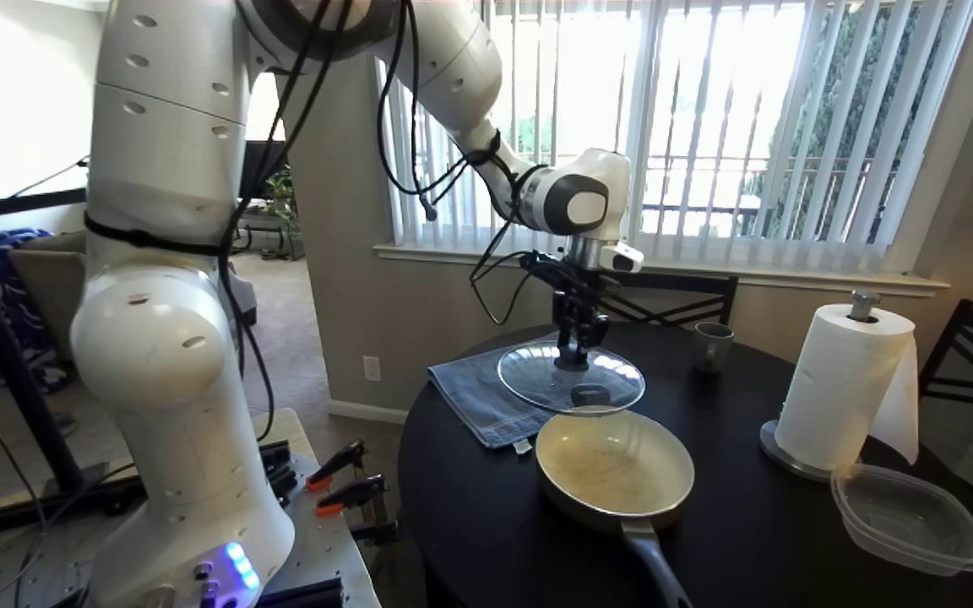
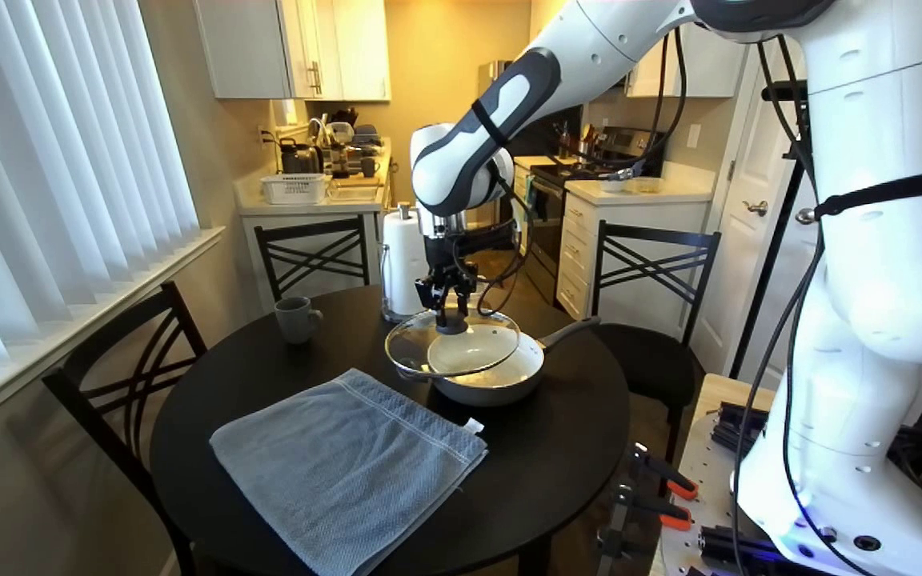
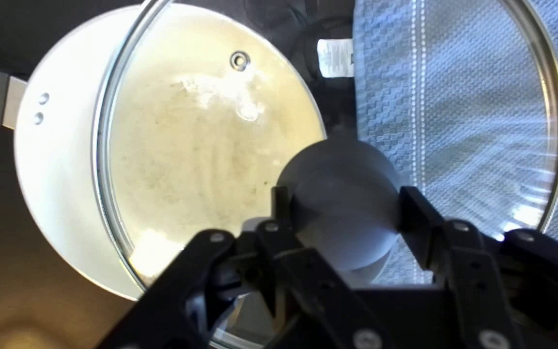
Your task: Remove the glass lid from the pan and put it on the blue towel on the table
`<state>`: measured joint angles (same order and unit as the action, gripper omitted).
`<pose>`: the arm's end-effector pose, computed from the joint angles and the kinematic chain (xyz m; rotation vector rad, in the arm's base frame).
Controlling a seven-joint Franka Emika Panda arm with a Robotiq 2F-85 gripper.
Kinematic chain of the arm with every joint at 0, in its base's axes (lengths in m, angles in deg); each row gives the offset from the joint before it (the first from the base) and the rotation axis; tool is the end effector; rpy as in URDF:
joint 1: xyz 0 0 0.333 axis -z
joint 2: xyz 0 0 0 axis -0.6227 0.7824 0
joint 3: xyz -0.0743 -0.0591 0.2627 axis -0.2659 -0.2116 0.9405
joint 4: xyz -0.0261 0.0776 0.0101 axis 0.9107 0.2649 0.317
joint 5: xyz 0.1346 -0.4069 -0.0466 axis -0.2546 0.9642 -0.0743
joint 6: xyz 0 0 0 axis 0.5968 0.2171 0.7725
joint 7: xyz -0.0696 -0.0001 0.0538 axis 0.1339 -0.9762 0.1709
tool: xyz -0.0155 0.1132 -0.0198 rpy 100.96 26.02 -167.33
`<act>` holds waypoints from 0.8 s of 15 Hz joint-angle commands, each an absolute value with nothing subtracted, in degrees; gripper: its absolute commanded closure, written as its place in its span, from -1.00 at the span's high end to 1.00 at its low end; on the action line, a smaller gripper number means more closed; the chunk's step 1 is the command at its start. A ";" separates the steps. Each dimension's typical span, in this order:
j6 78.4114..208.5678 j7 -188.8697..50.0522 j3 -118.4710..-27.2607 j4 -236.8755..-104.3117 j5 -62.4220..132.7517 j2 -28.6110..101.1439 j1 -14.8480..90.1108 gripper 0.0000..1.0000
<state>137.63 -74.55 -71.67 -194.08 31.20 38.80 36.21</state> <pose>0.6016 -0.0045 0.2056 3.1123 -0.2938 -0.1671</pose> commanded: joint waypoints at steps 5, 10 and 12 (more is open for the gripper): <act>127.57 -74.62 -66.11 -178.63 35.92 51.51 28.86 -0.35; 120.45 -72.58 -65.11 -167.73 38.31 62.47 24.62 -0.35; 119.44 -71.83 -65.00 -164.36 38.40 65.48 24.11 -0.35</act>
<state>123.84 -74.20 -65.31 -170.87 37.22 61.83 24.18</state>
